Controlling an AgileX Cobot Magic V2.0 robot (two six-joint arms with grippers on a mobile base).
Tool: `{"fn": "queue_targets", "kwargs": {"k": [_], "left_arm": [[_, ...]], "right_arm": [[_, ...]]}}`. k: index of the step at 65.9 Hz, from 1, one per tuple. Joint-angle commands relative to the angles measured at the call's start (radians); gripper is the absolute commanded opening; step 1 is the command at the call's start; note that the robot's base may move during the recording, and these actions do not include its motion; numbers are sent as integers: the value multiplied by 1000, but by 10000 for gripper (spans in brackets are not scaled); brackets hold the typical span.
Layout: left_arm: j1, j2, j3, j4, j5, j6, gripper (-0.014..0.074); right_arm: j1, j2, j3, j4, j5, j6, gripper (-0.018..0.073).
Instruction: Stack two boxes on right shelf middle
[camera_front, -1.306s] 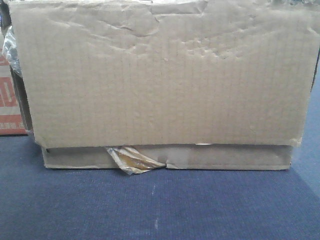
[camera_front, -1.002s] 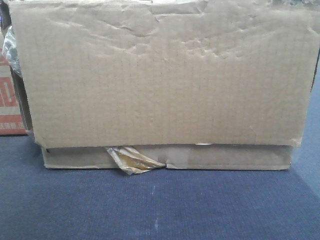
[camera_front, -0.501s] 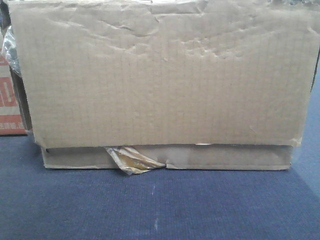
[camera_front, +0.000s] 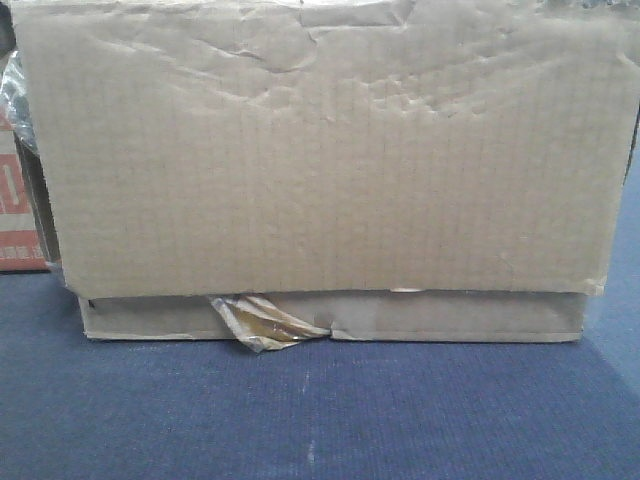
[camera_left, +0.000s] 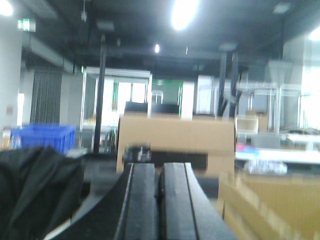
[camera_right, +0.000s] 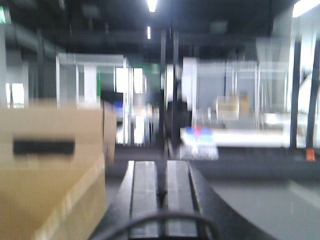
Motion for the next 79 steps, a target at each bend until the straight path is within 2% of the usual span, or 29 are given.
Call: {"fn": "queue_targets", "kwargs": {"k": [1,12,18,27,34,39,44,49,59,71,74,79], "left_arm": [[-6,63,-135,-1,96,1,-111],[-6,244,-372,6,285,1,-106],[-6,340,-457,6,350,1,-42],[-6,460,-520,4,396,1,174],[-15,522,-523,4,405,1,357],[-28,551,-523,4,430,1,441],[-45,580,-523,8,449,1,517],[-51,615,-539,8,493,1,561],[-51,735,-670,26,680,1,563],[-51,974,-918,60,925,1,560],[-51,1038,-989,95,981,19,561],[-24,1155,-1107,110,1082,63,561]], "right_arm": [[-1,52,-140,-8,66,1,-153],[-1,251,-375,-8,257,1,-149],[-1,365,-472,-8,325,1,-97],[-1,512,-551,-8,367,1,106],[-1,606,-554,-8,351,1,332],[-1,658,-554,-8,356,1,472],[-1,691,-554,-8,359,1,571],[-1,707,-554,-8,359,1,570],[-1,711,-554,-8,359,1,569],[10,713,-554,-8,359,1,569],[22,713,-554,-8,355,1,569],[35,713,-554,-8,353,1,569]]}}
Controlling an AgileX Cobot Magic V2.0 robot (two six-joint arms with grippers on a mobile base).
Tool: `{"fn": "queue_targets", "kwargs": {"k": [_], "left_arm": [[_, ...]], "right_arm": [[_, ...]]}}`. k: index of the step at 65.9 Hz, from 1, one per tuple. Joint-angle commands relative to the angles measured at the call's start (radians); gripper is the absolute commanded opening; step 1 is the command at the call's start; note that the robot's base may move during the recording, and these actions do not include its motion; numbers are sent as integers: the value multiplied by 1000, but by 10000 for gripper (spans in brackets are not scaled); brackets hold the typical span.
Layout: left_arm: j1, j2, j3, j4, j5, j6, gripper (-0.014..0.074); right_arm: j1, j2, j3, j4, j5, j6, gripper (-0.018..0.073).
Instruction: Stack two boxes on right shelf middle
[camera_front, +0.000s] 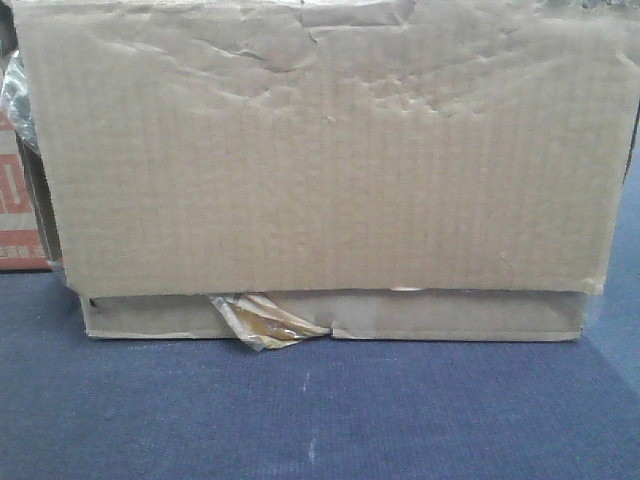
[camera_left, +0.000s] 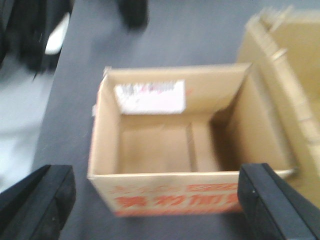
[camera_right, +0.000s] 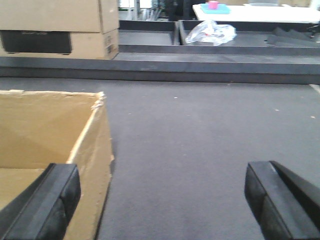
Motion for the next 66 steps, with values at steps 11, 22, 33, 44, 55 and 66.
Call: {"fn": "queue_targets", "kwargs": {"k": [11,22,33,44,55,66], "left_arm": [[133,326,-327,-113,247,173,561],[197,475,-435,-177,287,266,561],[197,582,-444,-177,277,289,561],[197,676,-444,-173,216,289,561],[199,760,-444,-155,186,289,561],[199,813,-444,-151,186,289,561]], "right_arm": [[15,2,-9,-8,-25,1,569],[15,2,-9,-8,-25,1,569],[15,2,-9,-8,-25,1,569],[16,2,-9,-8,-19,1,569],[16,2,-9,-8,-12,1,569],[16,2,-9,-8,-2,1,569]]}}
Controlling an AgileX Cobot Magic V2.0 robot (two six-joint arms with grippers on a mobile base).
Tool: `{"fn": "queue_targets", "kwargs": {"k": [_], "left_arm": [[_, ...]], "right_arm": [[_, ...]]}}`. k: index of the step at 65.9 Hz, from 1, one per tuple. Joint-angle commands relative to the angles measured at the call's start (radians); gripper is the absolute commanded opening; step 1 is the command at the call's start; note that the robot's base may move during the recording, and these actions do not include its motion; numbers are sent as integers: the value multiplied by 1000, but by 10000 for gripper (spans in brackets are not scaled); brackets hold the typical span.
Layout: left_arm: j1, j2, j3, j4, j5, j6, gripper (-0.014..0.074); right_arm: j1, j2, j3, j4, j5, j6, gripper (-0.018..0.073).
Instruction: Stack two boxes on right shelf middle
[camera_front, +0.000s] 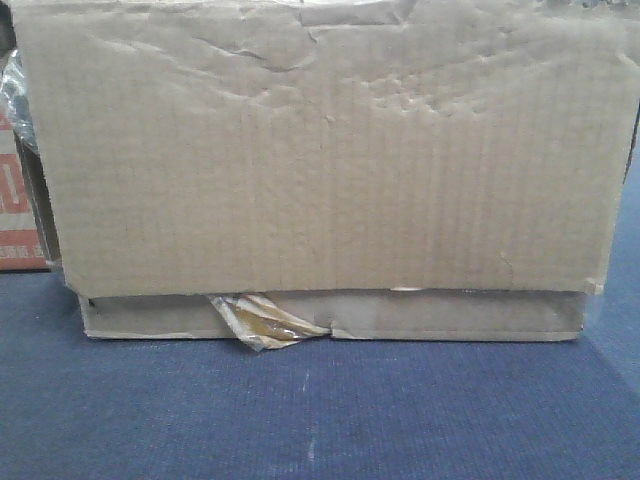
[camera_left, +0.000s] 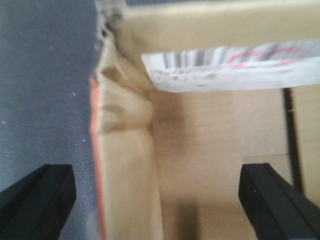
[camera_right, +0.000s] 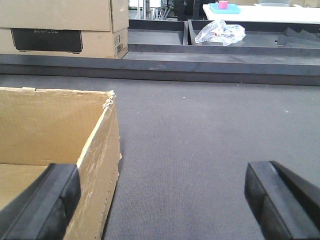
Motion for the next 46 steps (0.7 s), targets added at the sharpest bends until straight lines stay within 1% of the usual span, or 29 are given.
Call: {"fn": "queue_targets", "kwargs": {"k": [1,9,14,19,23,30,33,34,37,40,43,46], "left_arm": [[5,15,-11,-1,-13,5,561],[5,15,-11,-1,-13,5,561],[5,13,-15,1,-15,5,545],[5,13,-21,5,-13,5,514],[5,13,-35,8,-4,5,461],[5,12,-54,25,6,5,311],[5,7,-59,37,10,5,202],[5,7,-59,38,10,5,188],[5,2,-61,49,10,5,98],[5,-2,-62,61,10,5,-27],[5,-4,-62,69,11,5,-116],[5,-7,-62,74,13,5,-111]], "right_arm": [[0,2,-9,-8,-4,1,569],[0,2,-9,-8,5,1,569],[0,2,-9,-8,5,1,569],[0,2,-9,-8,5,1,569],[0,2,-9,-8,5,1,569],[0,2,-9,-8,5,1,569],[0,2,-9,-8,5,1,569],[0,2,-9,-8,5,1,569],[0,2,-9,-8,5,1,569],[0,2,-9,-8,7,1,569],[0,2,-9,-8,7,1,569],[0,2,-9,-8,7,1,569]]}}
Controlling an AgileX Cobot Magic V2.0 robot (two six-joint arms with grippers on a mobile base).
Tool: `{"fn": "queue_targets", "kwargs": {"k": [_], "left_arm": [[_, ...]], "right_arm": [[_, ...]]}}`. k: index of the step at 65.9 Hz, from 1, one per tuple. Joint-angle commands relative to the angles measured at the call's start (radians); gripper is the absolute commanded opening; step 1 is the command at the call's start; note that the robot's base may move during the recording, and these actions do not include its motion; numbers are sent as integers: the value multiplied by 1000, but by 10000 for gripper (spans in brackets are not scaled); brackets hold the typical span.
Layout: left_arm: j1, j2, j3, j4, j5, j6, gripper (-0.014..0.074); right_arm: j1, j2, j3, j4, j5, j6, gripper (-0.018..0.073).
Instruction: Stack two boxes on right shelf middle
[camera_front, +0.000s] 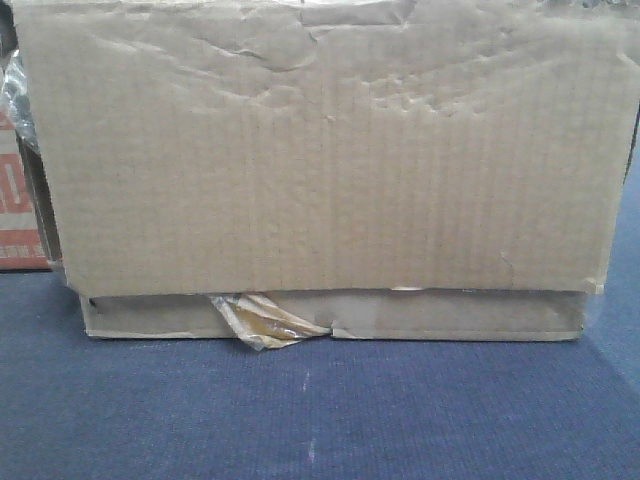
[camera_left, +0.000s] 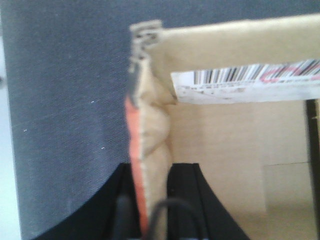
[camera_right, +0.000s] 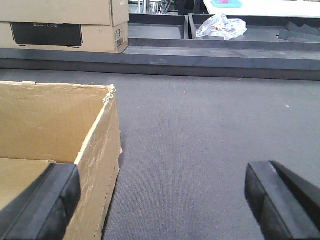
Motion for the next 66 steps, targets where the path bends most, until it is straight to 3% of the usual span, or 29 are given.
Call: {"fn": "queue_targets", "kwargs": {"k": [1,15,35,51,66], "left_arm": [[5,-22,-10,23,6,3,-111],[5,-73,-12,35,16,-1,-111],[5,-235,-107,181,20,-143,-111],[-13,-343,-280,162,20,-250,-111],[-146,-383,-435,72,20,-278,-111]], "right_arm": [[0,2,-9,-8,-12,1,569],[0,2,-9,-8,-12,1,569],[0,2,-9,-8,-10,1,569],[0,2,-9,-8,-10,1,569],[0,2,-9,-8,-8,1,569]]}}
